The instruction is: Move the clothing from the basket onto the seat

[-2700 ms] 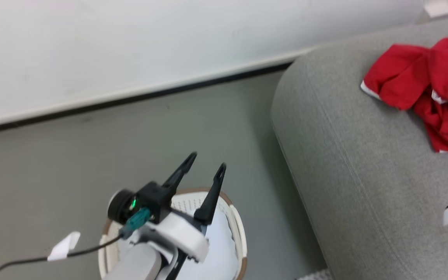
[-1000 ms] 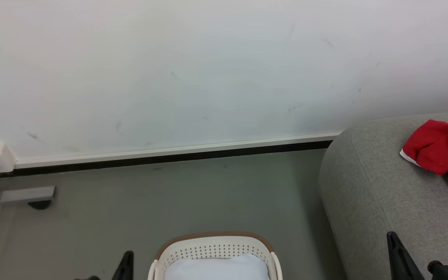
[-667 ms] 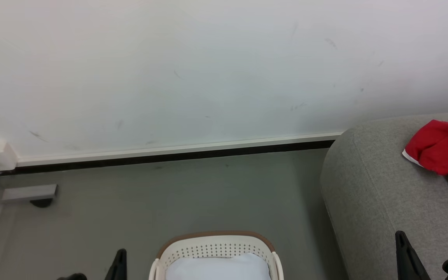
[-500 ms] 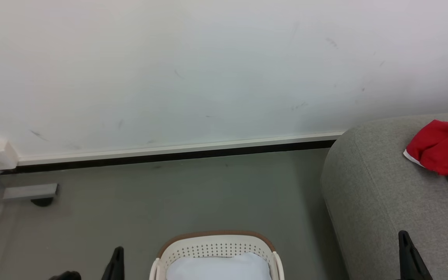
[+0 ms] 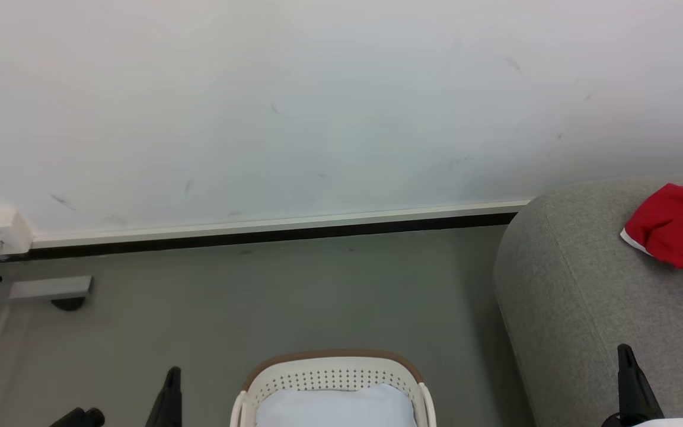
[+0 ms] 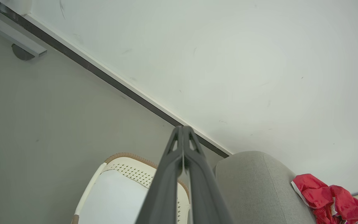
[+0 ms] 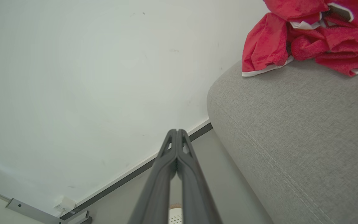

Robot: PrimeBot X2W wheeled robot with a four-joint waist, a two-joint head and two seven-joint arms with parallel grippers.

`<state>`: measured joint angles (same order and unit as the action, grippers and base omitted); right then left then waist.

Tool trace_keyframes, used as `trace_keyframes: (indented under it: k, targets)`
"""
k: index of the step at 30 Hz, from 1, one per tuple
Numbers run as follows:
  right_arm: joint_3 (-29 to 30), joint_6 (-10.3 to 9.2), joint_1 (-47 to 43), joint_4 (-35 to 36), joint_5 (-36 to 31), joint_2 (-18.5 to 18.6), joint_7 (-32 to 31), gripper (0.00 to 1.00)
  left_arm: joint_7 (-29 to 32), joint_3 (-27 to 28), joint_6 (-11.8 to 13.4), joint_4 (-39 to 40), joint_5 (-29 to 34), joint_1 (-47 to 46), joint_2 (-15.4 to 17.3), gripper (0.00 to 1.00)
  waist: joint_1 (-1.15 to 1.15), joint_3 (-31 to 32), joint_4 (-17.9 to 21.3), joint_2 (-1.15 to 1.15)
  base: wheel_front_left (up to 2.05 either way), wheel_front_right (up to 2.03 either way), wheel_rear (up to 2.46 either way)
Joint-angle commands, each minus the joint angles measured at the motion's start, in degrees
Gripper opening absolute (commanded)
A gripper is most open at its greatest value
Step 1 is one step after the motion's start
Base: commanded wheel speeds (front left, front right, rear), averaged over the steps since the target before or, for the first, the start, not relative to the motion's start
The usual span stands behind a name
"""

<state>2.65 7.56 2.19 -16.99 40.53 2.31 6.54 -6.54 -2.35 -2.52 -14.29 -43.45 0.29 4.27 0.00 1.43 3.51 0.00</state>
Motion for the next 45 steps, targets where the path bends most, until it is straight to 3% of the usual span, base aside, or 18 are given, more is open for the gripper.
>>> trace_keyframes:
  k: [1,45]
  targets:
    - [0.41,-0.04,1.51,0.93,2.87,0.49,-0.57,0.0,0.61,0.68,-0.41,0.72,-2.61,-1.44,0.06,0.0,0.0,-0.04,-0.09,0.0,0.0,0.0,0.0]
    - [2.5,-0.08,3.18,2.24,31.29,0.68,-7.92,0.0,8.0,5.56,-3.18,0.52,-29.49,-4.61,-0.76,0.0,0.0,-0.79,-1.73,0.0,0.0,0.0,0.0]
